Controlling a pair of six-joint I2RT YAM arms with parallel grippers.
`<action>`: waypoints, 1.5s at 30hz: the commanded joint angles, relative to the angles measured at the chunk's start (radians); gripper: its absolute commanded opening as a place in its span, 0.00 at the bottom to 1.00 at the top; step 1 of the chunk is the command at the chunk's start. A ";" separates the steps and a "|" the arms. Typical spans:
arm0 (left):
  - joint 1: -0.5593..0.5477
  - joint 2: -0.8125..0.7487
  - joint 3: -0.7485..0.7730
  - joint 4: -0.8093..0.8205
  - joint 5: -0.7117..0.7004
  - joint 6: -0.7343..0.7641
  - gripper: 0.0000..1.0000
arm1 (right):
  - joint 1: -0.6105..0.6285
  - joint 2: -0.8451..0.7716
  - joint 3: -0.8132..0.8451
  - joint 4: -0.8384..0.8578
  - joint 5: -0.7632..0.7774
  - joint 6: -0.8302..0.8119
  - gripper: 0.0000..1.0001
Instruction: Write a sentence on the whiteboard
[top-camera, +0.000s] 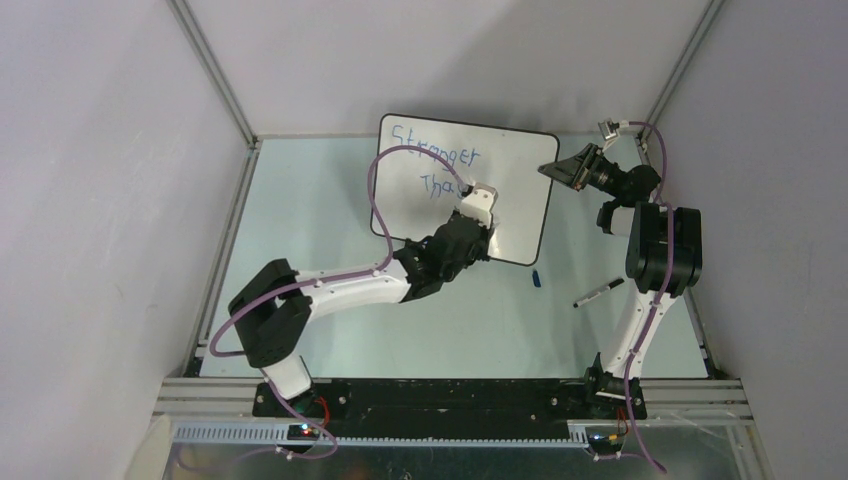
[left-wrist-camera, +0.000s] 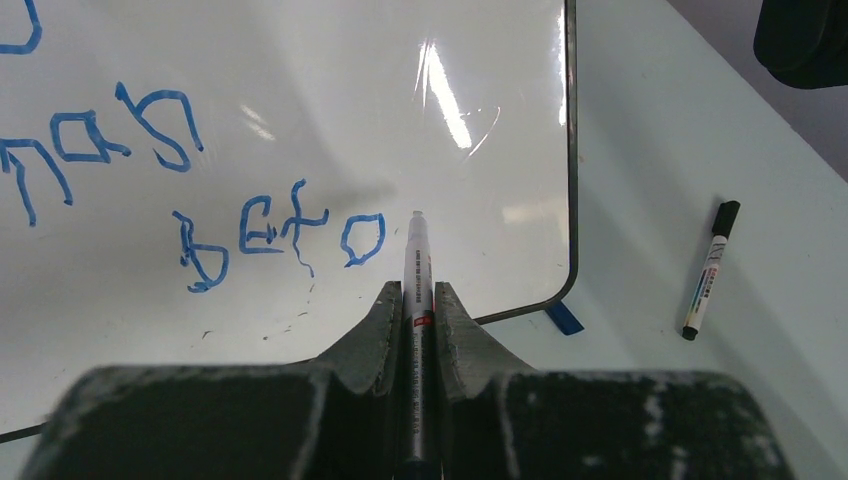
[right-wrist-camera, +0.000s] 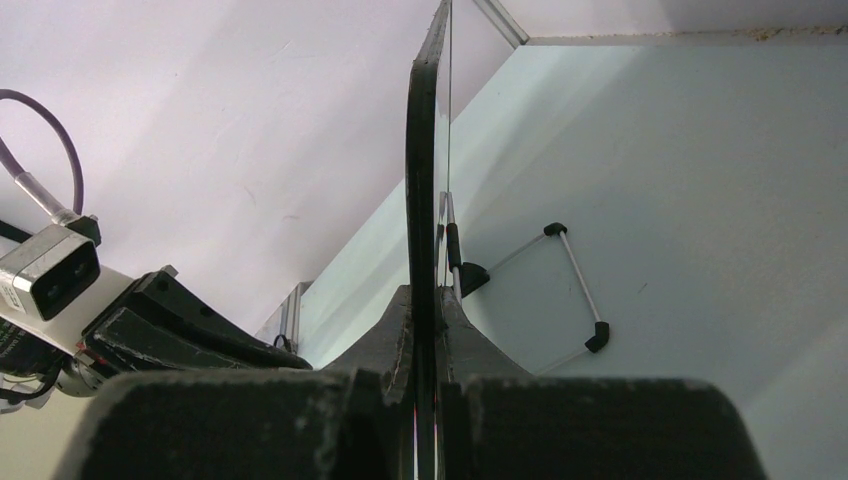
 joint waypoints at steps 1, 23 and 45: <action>-0.012 0.004 0.043 0.023 -0.010 0.022 0.00 | 0.005 -0.080 0.008 0.044 0.007 0.058 0.00; -0.053 0.030 0.049 0.027 -0.152 -0.012 0.00 | 0.006 -0.079 0.009 0.046 0.009 0.056 0.00; -0.042 0.116 0.157 -0.065 -0.152 -0.010 0.00 | 0.003 -0.078 0.009 0.044 0.009 0.058 0.00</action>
